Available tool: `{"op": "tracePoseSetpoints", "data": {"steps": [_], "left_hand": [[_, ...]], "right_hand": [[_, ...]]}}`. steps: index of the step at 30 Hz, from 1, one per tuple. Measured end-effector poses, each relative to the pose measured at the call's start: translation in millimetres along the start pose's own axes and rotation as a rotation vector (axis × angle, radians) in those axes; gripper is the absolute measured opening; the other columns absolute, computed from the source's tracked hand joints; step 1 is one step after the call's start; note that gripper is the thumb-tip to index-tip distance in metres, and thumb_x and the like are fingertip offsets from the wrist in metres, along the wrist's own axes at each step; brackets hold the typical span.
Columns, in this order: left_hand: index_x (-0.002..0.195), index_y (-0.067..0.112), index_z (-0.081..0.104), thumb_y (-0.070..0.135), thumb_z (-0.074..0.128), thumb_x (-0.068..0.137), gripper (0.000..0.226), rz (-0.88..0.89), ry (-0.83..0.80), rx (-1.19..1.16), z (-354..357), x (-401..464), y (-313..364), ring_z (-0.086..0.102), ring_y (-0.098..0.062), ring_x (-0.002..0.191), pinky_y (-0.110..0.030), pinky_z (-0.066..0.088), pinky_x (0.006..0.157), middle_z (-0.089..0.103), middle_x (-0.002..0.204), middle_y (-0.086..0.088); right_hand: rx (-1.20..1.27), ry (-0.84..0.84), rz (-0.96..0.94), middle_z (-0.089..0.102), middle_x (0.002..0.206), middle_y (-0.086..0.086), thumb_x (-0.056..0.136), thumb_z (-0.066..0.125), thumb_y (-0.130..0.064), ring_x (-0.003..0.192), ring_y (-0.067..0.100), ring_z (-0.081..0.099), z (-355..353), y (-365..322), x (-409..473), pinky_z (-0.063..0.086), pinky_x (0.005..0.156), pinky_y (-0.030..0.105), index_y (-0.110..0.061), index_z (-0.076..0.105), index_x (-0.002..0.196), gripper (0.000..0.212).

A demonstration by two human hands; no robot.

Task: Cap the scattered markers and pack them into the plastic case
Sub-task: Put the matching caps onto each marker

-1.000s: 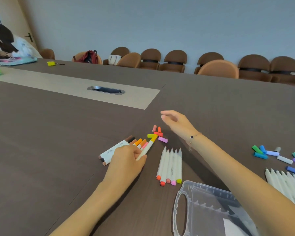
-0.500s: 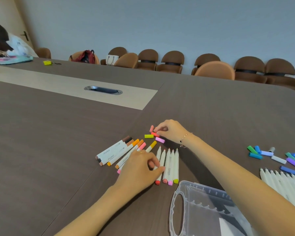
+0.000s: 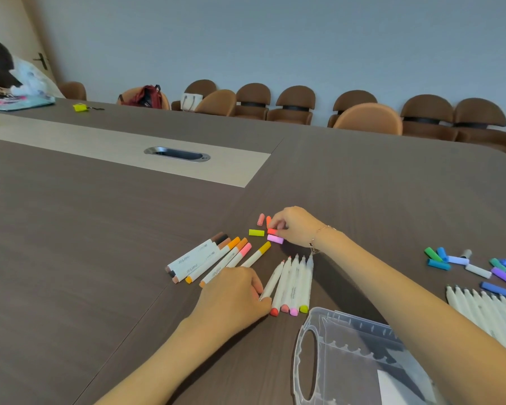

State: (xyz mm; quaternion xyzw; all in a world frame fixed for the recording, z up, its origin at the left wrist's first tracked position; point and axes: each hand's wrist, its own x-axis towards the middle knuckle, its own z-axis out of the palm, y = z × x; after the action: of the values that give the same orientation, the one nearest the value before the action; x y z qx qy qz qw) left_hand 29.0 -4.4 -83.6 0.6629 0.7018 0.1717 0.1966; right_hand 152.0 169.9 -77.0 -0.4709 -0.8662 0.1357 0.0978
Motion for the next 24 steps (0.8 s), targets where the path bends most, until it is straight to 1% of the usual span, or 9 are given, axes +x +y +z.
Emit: {"op": "tracePoseSetpoints", "data": {"steps": [4, 7, 10, 13, 15, 17, 20, 22, 24], "left_hand": [[0.088, 0.022, 0.068, 0.030, 0.069, 0.080, 0.011, -0.069, -0.054, -0.113, -3.0, 0.8, -2.1, 0.065, -0.008, 0.077, -0.025, 0.056, 0.080, 0.068, 0.079, 0.006], [0.081, 0.024, 0.067, 0.025, 0.068, 0.081, 0.002, -0.102, -0.090, -0.235, -10.5, 1.8, -4.1, 0.065, -0.004, 0.070, -0.023, 0.056, 0.080, 0.070, 0.071, 0.006], [0.076, 0.023, 0.073, 0.027, 0.066, 0.082, 0.011, -0.154, -0.094, -0.358, -22.2, 4.4, -10.0, 0.063, -0.007, 0.080, -0.018, 0.051, 0.073, 0.070, 0.074, 0.012], [0.076, 0.024, 0.075, 0.035, 0.066, 0.083, 0.015, -0.228, -0.114, -0.504, -30.5, 8.8, -16.9, 0.054, -0.010, 0.076, -0.021, 0.043, 0.066, 0.064, 0.079, 0.009], [0.075, 0.025, 0.074, 0.038, 0.067, 0.083, 0.017, -0.252, -0.135, -0.554, -33.6, 10.1, -20.0, 0.049, -0.009, 0.066, -0.021, 0.040, 0.062, 0.061, 0.073, 0.005], [0.076, 0.026, 0.074, 0.038, 0.067, 0.082, 0.015, -0.245, -0.132, -0.524, -31.8, 12.9, -22.8, 0.051, -0.008, 0.070, -0.020, 0.040, 0.064, 0.062, 0.075, 0.008], [0.081, 0.030, 0.071, 0.038, 0.067, 0.083, 0.009, -0.225, -0.076, -0.417, -25.9, 15.1, -21.2, 0.057, -0.009, 0.092, -0.016, 0.041, 0.068, 0.066, 0.096, 0.011], [0.078, 0.032, 0.069, 0.038, 0.068, 0.083, 0.008, -0.225, -0.041, -0.414, -24.4, 15.6, -20.1, 0.057, -0.008, 0.094, -0.017, 0.041, 0.071, 0.067, 0.097, 0.012], [0.076, 0.033, 0.069, 0.039, 0.068, 0.083, 0.009, -0.222, -0.021, -0.435, -26.2, 15.2, -20.0, 0.058, -0.008, 0.093, -0.018, 0.044, 0.074, 0.068, 0.092, 0.012]], "right_hand": [[0.128, 0.042, 0.035, 0.064, 0.105, 0.004, 0.093, 0.057, -0.016, 0.087, 0.011, 0.053, -11.1, 12.7, -11.3, 0.042, 0.078, 0.020, -0.014, 0.066, 0.113, 0.022], [0.301, 0.074, 0.030, 0.059, 0.106, -0.003, 0.095, 0.053, -0.018, 0.097, 0.011, 0.053, -15.6, 17.4, -20.3, 0.040, 0.083, 0.020, -0.019, 0.061, 0.120, 0.026], [0.487, 0.072, 0.097, 0.058, 0.110, -0.009, 0.095, 0.052, -0.020, 0.103, 0.009, 0.051, -16.7, 17.4, -29.0, 0.040, 0.086, 0.022, -0.023, 0.063, 0.118, 0.025], [0.636, 0.008, 0.178, 0.061, 0.100, -0.009, 0.095, 0.053, -0.026, 0.096, 0.008, 0.055, -15.1, 16.9, -36.1, 0.044, 0.077, 0.020, -0.024, 0.060, 0.118, 0.024], [0.698, 0.003, 0.201, 0.061, 0.102, -0.006, 0.094, 0.054, -0.027, 0.093, 0.009, 0.056, -13.4, 15.9, -38.2, 0.044, 0.072, 0.018, -0.022, 0.059, 0.117, 0.024], [0.758, 0.008, 0.222, 0.062, 0.105, -0.004, 0.093, 0.056, -0.029, 0.094, 0.010, 0.058, -11.4, 16.0, -38.1, 0.045, 0.073, 0.020, -0.020, 0.060, 0.115, 0.024], [0.594, 0.062, 0.225, 0.066, 0.087, -0.006, 0.092, 0.058, -0.024, 0.086, 0.007, 0.060, -8.0, 17.4, -36.1, 0.048, 0.076, 0.021, -0.020, 0.061, 0.102, 0.011], [0.426, 0.073, 0.222, 0.067, 0.084, -0.004, 0.091, 0.058, -0.021, 0.086, 0.010, 0.061, -6.0, 18.6, -32.5, 0.046, 0.077, 0.022, -0.020, 0.060, 0.096, 0.006], [0.347, 0.046, 0.225, 0.068, 0.087, 0.000, 0.090, 0.058, -0.021, 0.087, 0.012, 0.059, -4.7, 17.4, -27.8, 0.043, 0.070, 0.020, -0.019, 0.061, 0.095, 0.006]]}}
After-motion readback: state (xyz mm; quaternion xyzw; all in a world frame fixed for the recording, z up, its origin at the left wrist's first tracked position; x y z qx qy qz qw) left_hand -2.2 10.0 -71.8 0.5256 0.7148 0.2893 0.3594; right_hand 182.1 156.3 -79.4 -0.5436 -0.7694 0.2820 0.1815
